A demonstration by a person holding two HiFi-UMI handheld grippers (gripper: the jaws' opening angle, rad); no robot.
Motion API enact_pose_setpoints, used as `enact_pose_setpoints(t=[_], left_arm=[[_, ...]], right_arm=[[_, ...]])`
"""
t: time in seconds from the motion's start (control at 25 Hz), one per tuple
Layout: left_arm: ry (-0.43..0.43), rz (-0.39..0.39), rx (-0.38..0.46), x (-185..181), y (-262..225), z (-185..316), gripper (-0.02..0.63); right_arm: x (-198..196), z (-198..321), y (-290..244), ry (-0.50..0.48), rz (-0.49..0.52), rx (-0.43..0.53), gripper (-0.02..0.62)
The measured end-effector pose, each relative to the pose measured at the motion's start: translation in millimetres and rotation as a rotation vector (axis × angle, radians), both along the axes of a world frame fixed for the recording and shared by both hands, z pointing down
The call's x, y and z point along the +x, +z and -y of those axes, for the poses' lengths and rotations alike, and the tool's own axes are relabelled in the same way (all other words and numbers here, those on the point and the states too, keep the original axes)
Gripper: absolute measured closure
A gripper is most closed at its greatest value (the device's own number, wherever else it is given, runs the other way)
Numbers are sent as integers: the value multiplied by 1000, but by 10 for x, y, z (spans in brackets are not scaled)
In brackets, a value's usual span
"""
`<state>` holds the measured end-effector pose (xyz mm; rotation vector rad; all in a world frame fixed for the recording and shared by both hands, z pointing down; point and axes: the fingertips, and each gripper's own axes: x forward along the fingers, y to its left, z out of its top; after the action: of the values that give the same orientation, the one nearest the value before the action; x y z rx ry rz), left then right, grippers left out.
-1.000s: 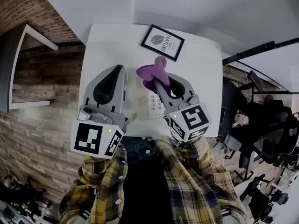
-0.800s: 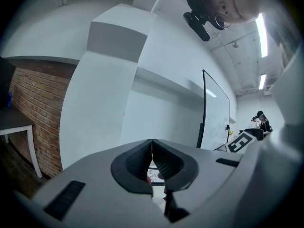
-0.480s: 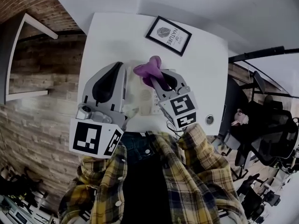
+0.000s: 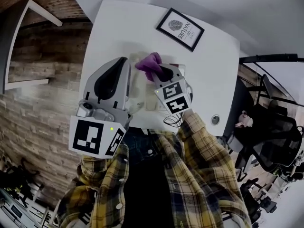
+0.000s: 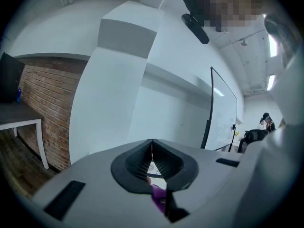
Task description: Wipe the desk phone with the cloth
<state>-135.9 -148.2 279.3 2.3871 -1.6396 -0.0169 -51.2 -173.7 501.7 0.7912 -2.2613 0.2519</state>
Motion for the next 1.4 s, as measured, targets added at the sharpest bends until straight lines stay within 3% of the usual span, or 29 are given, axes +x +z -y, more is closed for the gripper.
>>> enact_pose_setpoints(t=[0.52,0.84,1.4], left_arm=[[-10,-19,17,-1,-56,-15,591],[-20,-14,19,-1,-71,-52,591],[-11,-13,15,58,-62,-67,591]], right_arm=[[-5,-158,167,-48,-10,-130,529],[50,-293,178,-23,79,-235,529],[125,-983,361,-105,82,-345,529]])
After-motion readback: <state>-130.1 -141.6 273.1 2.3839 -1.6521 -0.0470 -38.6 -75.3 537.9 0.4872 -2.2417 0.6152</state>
